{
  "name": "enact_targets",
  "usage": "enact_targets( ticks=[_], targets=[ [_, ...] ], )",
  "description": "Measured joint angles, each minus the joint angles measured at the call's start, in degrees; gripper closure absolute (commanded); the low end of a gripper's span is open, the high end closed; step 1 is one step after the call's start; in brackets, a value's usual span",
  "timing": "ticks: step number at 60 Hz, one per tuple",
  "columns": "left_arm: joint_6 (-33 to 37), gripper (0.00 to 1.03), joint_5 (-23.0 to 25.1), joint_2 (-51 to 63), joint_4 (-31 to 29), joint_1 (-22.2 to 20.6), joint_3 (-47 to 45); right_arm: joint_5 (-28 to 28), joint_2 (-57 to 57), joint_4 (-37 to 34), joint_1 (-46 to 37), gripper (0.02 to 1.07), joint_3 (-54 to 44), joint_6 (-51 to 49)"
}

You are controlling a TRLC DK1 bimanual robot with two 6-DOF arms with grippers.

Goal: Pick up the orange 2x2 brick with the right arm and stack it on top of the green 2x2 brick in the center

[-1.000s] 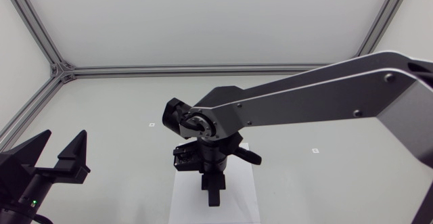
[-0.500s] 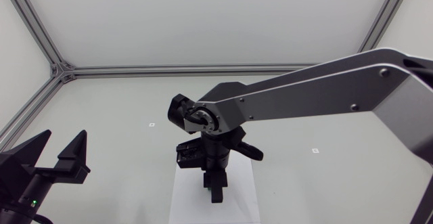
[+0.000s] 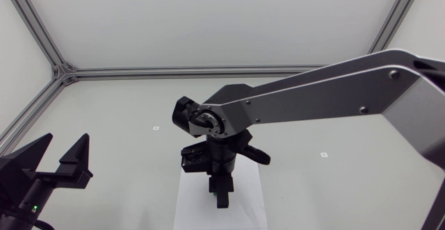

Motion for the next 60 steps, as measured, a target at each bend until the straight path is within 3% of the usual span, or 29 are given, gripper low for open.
enact_targets(
  ticks=[56, 60],
  targets=[
    [0.0, 0.04, -0.02, 0.0, 0.0, 0.02, 0.0, 0.02, 0.0, -0.46, 0.28, 1.01, 0.37, 1.07],
    [-0.02, 0.04, -0.02, 0.0, 0.0, 0.0, 0.0, 0.02, 0.0, -0.46, 0.28, 0.96, 0.37, 1.07]
  ],
)
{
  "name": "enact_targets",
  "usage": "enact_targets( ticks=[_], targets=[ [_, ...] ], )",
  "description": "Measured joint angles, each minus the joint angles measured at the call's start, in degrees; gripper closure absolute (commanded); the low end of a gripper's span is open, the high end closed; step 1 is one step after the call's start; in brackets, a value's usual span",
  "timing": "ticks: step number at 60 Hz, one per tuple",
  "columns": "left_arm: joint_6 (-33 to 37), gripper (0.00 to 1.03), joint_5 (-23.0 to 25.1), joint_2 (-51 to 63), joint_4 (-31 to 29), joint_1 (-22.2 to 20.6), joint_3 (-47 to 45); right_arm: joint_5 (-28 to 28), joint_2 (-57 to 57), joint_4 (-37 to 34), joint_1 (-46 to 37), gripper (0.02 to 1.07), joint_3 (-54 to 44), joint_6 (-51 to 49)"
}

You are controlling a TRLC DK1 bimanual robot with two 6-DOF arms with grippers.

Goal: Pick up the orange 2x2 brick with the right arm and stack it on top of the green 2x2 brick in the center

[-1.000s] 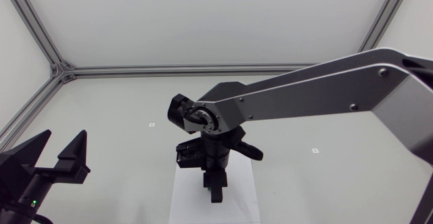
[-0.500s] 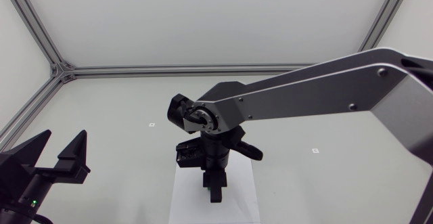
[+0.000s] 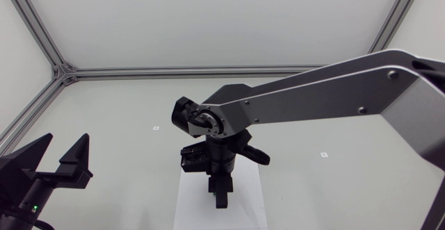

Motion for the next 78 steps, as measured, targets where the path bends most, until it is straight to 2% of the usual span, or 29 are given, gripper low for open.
enact_targets(
  ticks=[18, 22, 46, 58, 61, 78],
  targets=[
    [0.0, 0.04, 0.02, 0.0, 0.0, 0.02, 0.0, 0.13, -0.11, -0.28, 0.11, 0.94, 0.0, 0.0],
    [0.0, 0.04, 0.0, 0.0, 0.0, 0.02, 0.0, 0.13, -0.2, -0.37, 0.11, 0.9, 0.0, 0.0],
    [0.02, 0.04, 0.0, 0.0, 0.0, 0.0, 0.0, 0.11, -0.31, -1.68, 0.15, 0.84, 0.0, 0.02],
    [0.0, 0.04, 0.02, 0.0, 0.0, 0.02, 0.0, 0.02, -0.31, -1.66, 0.15, 0.84, 0.0, 0.07],
    [0.0, 0.04, 0.0, 0.0, 0.0, 0.0, 0.0, -0.02, -0.31, -1.66, 0.15, 0.89, 0.0, 0.2],
    [0.0, 0.04, 0.02, 0.0, 0.0, 0.02, 0.0, -0.04, -0.33, -1.51, 0.15, 0.89, 0.04, 0.24]
  ],
)
